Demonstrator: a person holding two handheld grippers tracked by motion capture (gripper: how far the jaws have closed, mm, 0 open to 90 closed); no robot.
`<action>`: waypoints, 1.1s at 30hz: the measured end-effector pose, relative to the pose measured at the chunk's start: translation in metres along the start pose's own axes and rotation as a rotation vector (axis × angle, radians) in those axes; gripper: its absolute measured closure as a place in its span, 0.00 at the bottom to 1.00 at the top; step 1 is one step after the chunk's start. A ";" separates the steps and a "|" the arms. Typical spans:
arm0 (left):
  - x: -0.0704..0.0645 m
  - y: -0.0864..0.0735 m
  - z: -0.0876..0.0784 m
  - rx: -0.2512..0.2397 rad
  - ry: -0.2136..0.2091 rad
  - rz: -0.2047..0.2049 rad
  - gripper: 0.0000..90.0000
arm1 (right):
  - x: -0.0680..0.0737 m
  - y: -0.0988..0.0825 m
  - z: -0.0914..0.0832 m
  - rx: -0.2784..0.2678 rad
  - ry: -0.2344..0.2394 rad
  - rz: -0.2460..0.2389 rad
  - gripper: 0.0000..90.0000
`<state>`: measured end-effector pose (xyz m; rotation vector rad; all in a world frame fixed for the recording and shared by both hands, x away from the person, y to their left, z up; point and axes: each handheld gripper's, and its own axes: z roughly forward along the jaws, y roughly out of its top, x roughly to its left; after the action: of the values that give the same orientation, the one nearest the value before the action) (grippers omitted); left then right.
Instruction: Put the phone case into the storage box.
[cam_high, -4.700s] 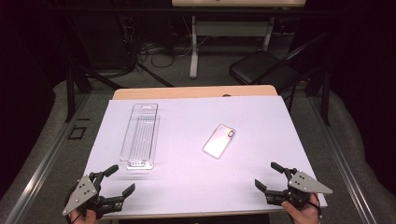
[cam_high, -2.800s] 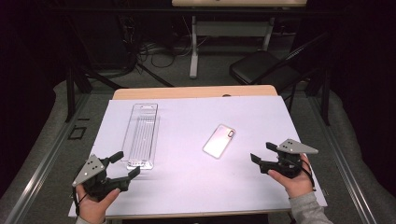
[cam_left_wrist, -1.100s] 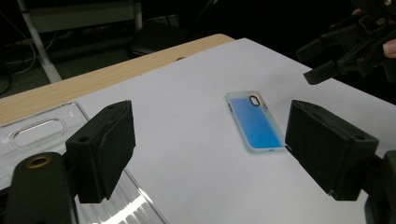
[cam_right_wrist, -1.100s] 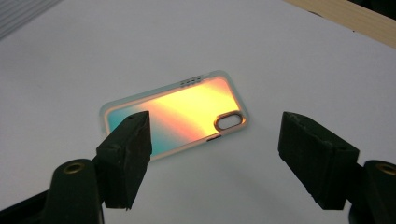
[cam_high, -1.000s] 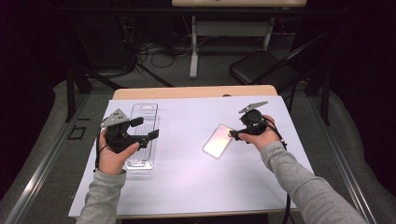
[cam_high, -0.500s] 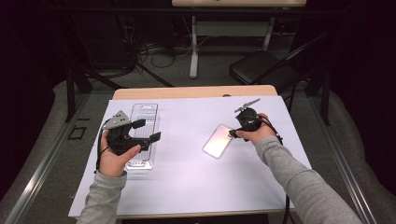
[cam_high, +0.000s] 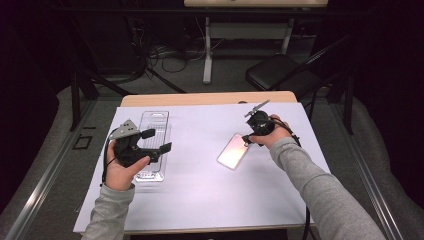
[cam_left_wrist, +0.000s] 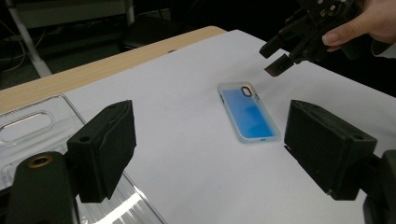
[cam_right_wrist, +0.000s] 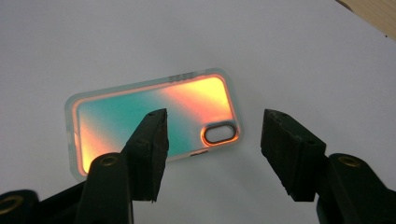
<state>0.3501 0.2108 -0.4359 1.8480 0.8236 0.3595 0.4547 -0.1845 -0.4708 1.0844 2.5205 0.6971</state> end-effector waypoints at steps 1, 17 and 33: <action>0.000 0.000 0.000 -0.003 0.002 0.001 0.19 | 0.000 0.001 0.002 -0.005 0.000 -0.012 0.46; 0.002 0.000 -0.006 -0.009 0.007 -0.002 0.19 | -0.006 0.026 0.014 0.105 0.013 -0.176 0.46; 0.003 -0.001 -0.008 -0.011 0.015 -0.005 0.19 | -0.025 0.047 0.023 0.166 0.039 -0.172 0.56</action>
<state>0.3476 0.2185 -0.4337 1.8352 0.8348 0.3746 0.5097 -0.1676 -0.4619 0.8976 2.7051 0.4738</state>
